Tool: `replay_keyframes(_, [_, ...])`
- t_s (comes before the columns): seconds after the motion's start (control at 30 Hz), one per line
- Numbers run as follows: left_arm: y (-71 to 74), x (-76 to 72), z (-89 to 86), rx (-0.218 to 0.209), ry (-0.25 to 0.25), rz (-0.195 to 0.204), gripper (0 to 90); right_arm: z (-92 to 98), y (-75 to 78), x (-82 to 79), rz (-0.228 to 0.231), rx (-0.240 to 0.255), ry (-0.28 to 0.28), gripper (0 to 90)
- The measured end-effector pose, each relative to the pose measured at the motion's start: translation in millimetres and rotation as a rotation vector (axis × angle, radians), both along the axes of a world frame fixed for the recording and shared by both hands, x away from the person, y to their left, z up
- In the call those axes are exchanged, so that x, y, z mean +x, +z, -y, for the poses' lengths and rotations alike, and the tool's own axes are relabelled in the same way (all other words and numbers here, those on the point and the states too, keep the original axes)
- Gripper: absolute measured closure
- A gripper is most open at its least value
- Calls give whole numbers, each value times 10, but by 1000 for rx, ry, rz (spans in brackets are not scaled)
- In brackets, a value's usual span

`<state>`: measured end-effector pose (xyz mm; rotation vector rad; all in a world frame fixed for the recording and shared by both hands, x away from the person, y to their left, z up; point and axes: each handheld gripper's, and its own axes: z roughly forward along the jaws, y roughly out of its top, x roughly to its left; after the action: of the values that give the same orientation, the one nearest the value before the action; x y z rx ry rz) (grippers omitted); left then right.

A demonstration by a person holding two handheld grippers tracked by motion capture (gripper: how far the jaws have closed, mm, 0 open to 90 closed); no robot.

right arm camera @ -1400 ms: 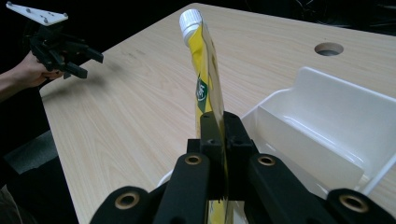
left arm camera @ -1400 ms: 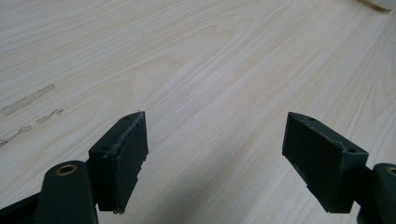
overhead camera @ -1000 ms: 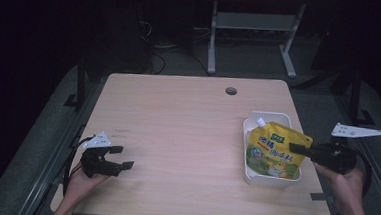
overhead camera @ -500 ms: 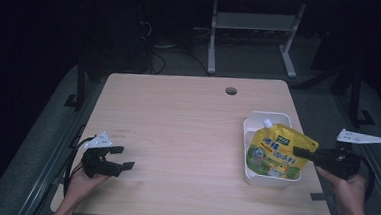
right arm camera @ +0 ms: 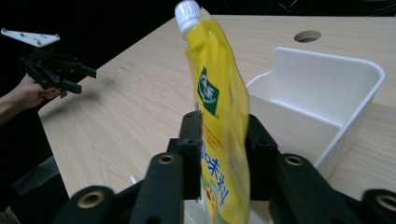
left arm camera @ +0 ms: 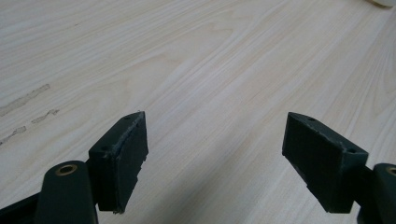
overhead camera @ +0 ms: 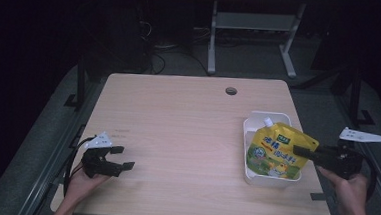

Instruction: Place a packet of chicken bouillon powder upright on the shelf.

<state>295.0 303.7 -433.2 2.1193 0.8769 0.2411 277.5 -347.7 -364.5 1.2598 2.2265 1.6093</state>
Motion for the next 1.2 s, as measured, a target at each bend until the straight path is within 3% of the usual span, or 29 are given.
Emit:
replay_keyframes(0.13, [4, -2, -3, 2, -1, 1, 219, -2, 132, 8, 19, -4, -33, 619])
replay_keyframes(0.7, [10, -3, -4, -4, -4, 2, 219, -23, 536, 32, 85, -6, -69, 551])
replay_keyframes(1.2, [9, -2, 2, -3, -6, 1, 219, -260, 773, -53, 150, -29, 2, 541])
